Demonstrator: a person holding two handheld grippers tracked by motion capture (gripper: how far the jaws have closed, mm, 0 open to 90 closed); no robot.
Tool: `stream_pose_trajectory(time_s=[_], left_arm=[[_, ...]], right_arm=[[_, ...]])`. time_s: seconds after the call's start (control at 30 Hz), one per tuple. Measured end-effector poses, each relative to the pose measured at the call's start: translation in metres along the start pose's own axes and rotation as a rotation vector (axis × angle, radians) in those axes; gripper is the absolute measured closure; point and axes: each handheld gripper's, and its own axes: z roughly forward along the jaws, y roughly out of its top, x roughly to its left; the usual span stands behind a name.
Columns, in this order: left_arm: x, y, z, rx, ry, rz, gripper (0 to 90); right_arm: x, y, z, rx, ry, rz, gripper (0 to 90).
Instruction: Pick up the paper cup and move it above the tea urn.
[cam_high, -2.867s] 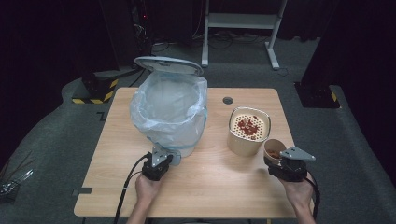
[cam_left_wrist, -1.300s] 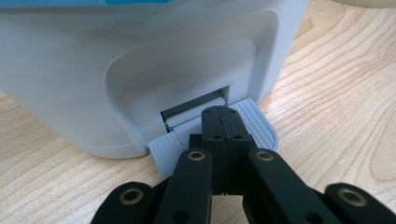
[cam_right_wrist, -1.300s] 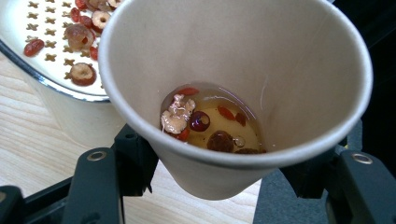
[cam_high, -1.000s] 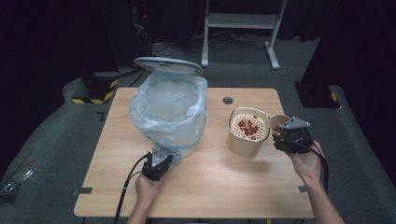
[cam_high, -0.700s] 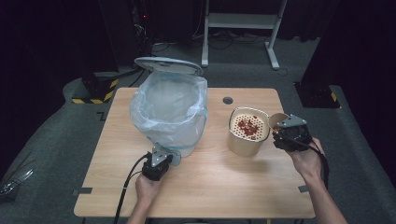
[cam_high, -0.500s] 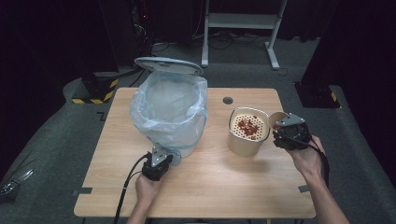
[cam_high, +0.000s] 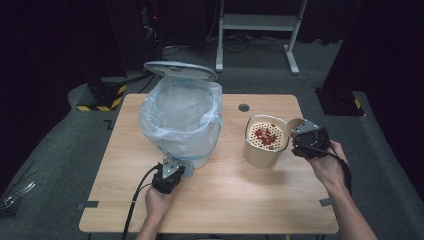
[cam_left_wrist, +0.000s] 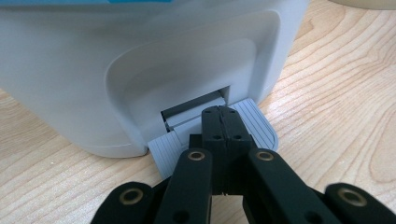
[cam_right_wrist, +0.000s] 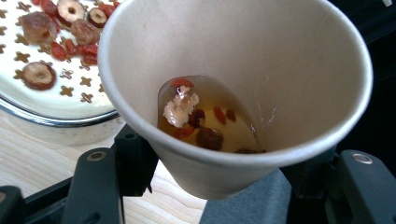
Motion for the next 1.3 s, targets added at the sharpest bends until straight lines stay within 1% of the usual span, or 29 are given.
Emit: stream_pose_trajectory(time_s=[0.07, 0.17, 0.4, 0.43, 0.47, 0.7, 0.9, 1.03, 1.17, 1.3], left_arm=[[0.0, 0.0, 0.0, -0.004, 0.0, -0.006, 90.0], [0.0, 0.0, 0.0, -0.004, 0.0, -0.006, 90.0], [0.0, 0.0, 0.0, -0.004, 0.0, -0.007, 90.0], [0.0, 0.0, 0.0, -0.003, 0.0, -0.007, 90.0], [0.0, 0.0, 0.0, -0.004, 0.001, -0.007, 90.0], [0.0, 0.0, 0.0, -0.003, 0.001, -0.009, 90.0], [0.0, 0.0, 0.0, -0.003, 0.001, -0.012, 90.0], [0.0, 0.0, 0.0, -0.003, 0.001, -0.012, 90.0], [0.0, 0.0, 0.0, -0.003, 0.0, -0.013, 90.0], [0.0, 0.0, 0.0, -0.003, 0.001, -0.013, 90.0]], right_arm=[[0.0, 0.001, 0.0, 0.003, -0.007, -0.009, 36.6], [0.0, 0.001, 0.001, 0.012, -0.007, -0.007, 36.6], [0.0, 0.005, 0.0, 0.018, -0.022, -0.044, 36.6], [0.001, 0.006, 0.0, 0.02, -0.022, -0.041, 36.5], [0.002, 0.007, 0.001, 0.025, -0.033, -0.054, 36.5], [0.004, 0.012, 0.0, 0.03, -0.043, -0.088, 36.5], [0.006, 0.014, 0.001, 0.042, -0.057, -0.104, 36.5], [0.007, 0.017, 0.001, 0.048, -0.067, -0.122, 36.5], [0.008, 0.018, 0.001, 0.056, -0.08, -0.149, 36.5], [0.009, 0.019, 0.002, 0.063, -0.089, -0.162, 36.5]])
